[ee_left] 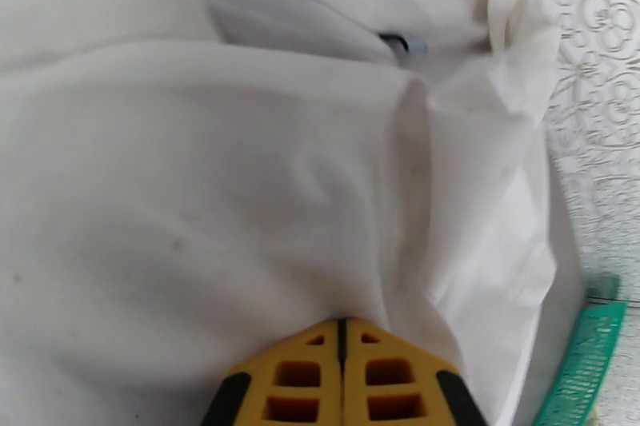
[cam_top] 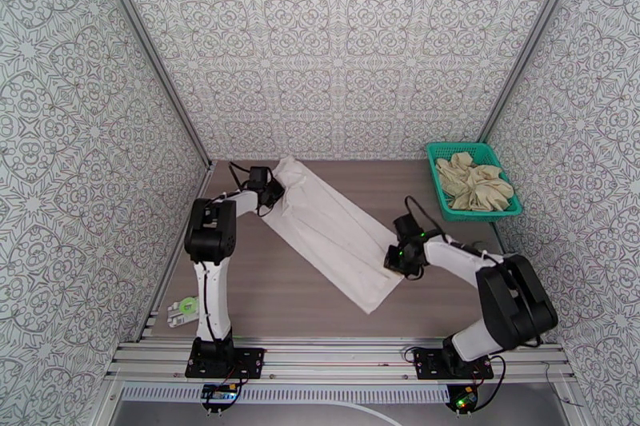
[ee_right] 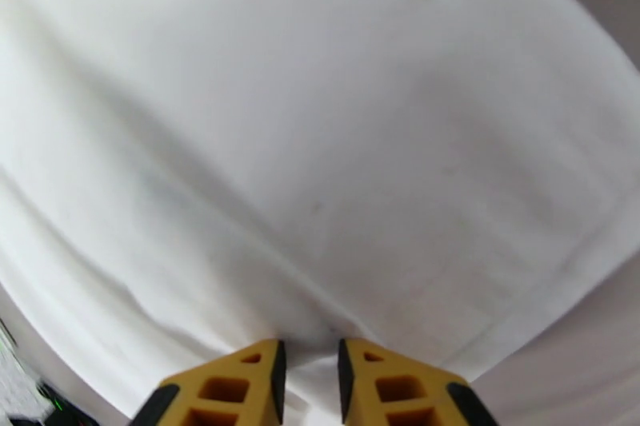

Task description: Fold and stack the mixed laundry pile

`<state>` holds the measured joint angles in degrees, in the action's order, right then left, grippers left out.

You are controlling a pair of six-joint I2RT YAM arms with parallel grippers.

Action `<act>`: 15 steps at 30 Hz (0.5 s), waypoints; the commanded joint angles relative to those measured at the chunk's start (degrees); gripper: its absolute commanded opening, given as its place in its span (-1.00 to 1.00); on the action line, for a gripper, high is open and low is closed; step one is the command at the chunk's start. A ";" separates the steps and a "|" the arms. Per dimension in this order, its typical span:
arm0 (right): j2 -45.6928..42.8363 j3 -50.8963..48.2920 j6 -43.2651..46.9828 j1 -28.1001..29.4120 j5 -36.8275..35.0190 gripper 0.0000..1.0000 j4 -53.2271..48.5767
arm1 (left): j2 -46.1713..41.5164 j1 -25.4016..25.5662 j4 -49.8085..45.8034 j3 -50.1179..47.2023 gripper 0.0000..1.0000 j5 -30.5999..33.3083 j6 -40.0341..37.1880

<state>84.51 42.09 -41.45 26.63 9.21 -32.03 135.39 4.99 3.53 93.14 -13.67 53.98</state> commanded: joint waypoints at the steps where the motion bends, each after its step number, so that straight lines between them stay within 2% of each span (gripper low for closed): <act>1: -4.89 -5.13 -6.89 5.15 -0.68 -0.47 -3.05 | 6.45 0.93 7.26 4.32 -0.91 -3.53 2.51; 5: -10.25 -5.38 -5.70 7.64 0.70 -0.47 -6.48 | 9.31 1.59 7.95 9.99 -0.90 -5.34 0.84; 9: -11.85 1.05 1.64 7.58 -5.07 -0.43 -11.87 | 8.61 2.28 4.72 12.95 -0.80 -7.29 -1.28; 15: -1.21 9.62 12.58 7.03 -8.17 -0.49 -8.67 | 1.42 2.75 -4.95 12.33 -0.65 -5.95 -6.50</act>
<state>78.50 48.64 -35.90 33.85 4.32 -41.67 142.28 7.38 4.21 105.32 -19.49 51.03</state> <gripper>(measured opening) 0.259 0.165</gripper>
